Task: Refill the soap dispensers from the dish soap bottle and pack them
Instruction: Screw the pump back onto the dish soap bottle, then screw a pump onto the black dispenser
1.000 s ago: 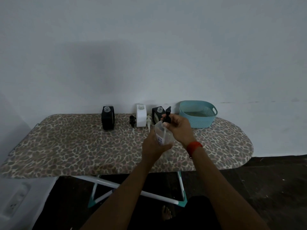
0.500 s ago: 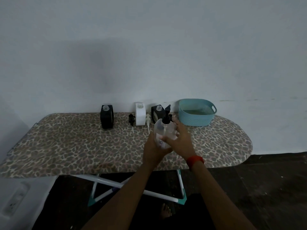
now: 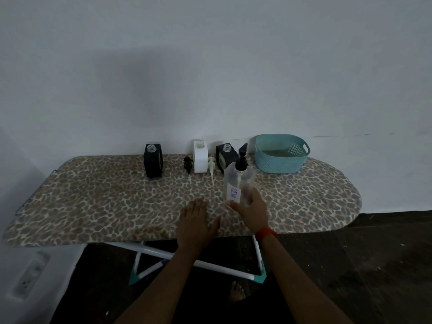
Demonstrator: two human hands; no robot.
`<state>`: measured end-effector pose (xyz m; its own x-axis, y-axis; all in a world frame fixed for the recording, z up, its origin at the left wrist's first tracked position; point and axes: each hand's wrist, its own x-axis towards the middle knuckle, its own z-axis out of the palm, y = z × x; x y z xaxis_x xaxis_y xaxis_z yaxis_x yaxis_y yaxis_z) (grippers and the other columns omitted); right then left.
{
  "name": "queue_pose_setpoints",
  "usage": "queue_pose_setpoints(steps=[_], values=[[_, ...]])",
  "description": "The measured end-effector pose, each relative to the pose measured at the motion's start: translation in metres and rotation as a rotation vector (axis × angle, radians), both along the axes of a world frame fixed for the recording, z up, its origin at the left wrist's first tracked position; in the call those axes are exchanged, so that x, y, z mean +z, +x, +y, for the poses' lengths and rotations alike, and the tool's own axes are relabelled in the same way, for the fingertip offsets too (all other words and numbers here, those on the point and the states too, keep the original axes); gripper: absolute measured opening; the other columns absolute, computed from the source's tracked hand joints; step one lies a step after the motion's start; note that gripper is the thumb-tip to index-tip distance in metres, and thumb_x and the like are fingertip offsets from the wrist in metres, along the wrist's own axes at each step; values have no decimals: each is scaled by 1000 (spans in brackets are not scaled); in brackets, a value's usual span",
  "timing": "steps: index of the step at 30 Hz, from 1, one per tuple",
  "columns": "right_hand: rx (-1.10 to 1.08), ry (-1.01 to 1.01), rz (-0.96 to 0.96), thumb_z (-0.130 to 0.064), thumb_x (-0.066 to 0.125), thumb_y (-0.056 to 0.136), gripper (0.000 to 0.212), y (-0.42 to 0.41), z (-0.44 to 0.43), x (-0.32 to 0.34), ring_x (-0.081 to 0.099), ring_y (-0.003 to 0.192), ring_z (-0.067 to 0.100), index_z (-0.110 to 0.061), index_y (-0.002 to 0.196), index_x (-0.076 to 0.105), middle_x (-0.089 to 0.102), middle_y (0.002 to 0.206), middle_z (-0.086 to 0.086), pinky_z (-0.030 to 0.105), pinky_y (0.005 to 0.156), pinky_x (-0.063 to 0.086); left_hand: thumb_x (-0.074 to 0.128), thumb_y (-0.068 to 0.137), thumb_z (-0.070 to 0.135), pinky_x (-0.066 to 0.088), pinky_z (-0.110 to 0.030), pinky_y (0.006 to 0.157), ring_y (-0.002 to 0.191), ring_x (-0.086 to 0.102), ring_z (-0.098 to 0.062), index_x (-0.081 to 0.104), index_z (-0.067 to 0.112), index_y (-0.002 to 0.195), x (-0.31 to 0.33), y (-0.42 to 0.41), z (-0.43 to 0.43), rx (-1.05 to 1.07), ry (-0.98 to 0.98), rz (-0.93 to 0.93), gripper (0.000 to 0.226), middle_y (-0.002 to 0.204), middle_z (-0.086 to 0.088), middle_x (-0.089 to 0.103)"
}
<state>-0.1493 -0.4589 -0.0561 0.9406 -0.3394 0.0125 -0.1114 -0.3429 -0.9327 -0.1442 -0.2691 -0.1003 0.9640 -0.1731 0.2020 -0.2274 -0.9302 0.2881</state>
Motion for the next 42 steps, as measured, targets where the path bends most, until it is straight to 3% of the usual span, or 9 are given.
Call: queue_pose_setpoints(steps=[4,9,14,19,24,28,31,38,42], values=[[-78,31,-2,-21,81,82,53,1,-47,8,63,106,16,-14,126,53,64,125,2,12,61,50,25,89,74,15,-45,121,146,25,-25,35,14,149,-1,0,0,-12,-11,-1,85,157,-4,32],[-103,-3,23,-28,82,82,60,9,-93,4,61,121,24,-15,133,52,63,133,7,45,101,53,26,89,73,13,-43,122,147,24,-23,33,15,150,-3,1,1,-14,-10,6,84,158,-3,31],[-117,5,22,-33,87,74,79,13,-93,-5,57,127,25,-16,139,44,59,140,7,50,106,49,27,89,73,14,-44,121,147,24,-23,33,15,149,-5,1,2,-18,-17,6,84,158,-2,31],[-223,27,13,-34,95,64,123,2,-91,0,39,141,28,-21,157,15,36,157,11,50,114,39,27,88,73,14,-45,121,146,25,-24,35,14,149,-7,3,2,-22,-6,-5,85,157,-3,32],[-532,-81,-356,-42,79,81,67,-49,-42,-2,54,104,21,-13,134,50,55,120,7,51,87,53,25,85,75,14,-45,121,146,27,-23,37,15,148,-6,4,3,-34,-34,16,87,157,-3,33],[-289,-102,-358,-28,77,86,48,-47,8,0,55,91,19,-13,125,54,56,108,2,44,80,54,61,85,54,37,-44,108,124,50,-27,51,13,133,5,14,9,39,-464,120,65,134,-9,54],[-63,-160,-331,-27,78,84,49,-23,40,13,55,91,15,-15,125,54,57,106,0,37,81,52,73,83,36,47,-41,92,106,55,-26,56,9,118,25,26,28,257,-723,-2,47,116,-9,57],[316,-463,-149,-29,71,89,60,65,99,52,53,122,26,-8,140,47,56,132,11,38,103,44,85,68,44,31,-42,114,136,38,-31,25,1,148,45,95,99,567,-878,-11,109,148,-17,37],[398,-582,39,-25,60,93,40,123,131,68,60,112,30,-7,127,53,61,124,13,27,80,39,85,67,47,39,-45,110,134,42,-32,21,4,151,41,143,112,523,-898,61,114,148,-18,39]])
